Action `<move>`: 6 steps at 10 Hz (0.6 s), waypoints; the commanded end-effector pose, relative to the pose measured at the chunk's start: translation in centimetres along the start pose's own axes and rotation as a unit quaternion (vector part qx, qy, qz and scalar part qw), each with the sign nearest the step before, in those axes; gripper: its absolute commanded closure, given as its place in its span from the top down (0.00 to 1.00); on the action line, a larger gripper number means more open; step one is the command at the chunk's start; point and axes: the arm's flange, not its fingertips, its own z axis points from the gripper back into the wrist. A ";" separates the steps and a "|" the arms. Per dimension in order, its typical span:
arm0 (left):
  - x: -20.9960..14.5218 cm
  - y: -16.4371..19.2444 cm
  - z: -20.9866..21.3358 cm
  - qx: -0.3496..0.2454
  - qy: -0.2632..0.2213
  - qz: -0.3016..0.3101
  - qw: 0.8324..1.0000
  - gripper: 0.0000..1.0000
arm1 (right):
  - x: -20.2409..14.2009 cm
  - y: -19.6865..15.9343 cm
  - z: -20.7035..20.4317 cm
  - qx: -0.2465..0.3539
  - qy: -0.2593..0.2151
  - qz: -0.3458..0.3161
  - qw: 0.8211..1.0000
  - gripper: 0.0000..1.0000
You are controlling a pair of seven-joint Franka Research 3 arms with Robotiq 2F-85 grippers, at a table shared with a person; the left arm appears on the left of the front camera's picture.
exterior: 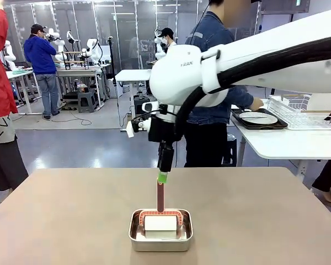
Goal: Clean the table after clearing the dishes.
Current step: When the right (or left) Handle tray is removed, use the right hand (or left hand) to clean the right (or left) side of the table with the Lint Roller.
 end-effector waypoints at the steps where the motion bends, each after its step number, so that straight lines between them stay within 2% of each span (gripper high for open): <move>1: 0.0 -0.2 0.4 -0.002 0.006 -0.001 1.000 1.00 | 1.0 -1.2 -0.6 0.020 0.023 0.006 1.000 1.00; 3: 0.0 -0.2 0.4 -0.002 0.006 -0.001 1.000 1.00 | 1.1 -1.9 -2.8 0.047 0.030 0.004 0.998 1.00; 6: 0.0 -0.2 0.4 -0.002 0.006 -0.001 1.000 1.00 | 0.5 -2.8 -4.9 0.042 0.042 0.000 0.998 1.00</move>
